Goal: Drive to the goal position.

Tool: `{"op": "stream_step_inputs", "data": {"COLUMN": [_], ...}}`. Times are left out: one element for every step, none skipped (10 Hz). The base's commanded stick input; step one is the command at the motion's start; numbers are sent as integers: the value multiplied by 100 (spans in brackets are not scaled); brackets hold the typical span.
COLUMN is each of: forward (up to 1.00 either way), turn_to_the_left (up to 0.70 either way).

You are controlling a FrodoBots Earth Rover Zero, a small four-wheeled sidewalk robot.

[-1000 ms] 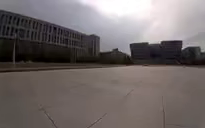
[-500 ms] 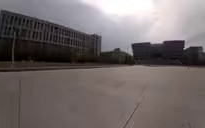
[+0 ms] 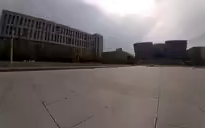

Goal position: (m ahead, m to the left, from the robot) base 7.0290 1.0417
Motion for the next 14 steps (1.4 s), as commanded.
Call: {"op": "stream_step_inputs", "data": {"forward": [100,100,100,100,100,100,100,100,100,100,100,100,100,100], "turn_to_the_left": [0,0,0,-7,-27,-27,-27,-27,-27,-19,0,0,0,0]}}
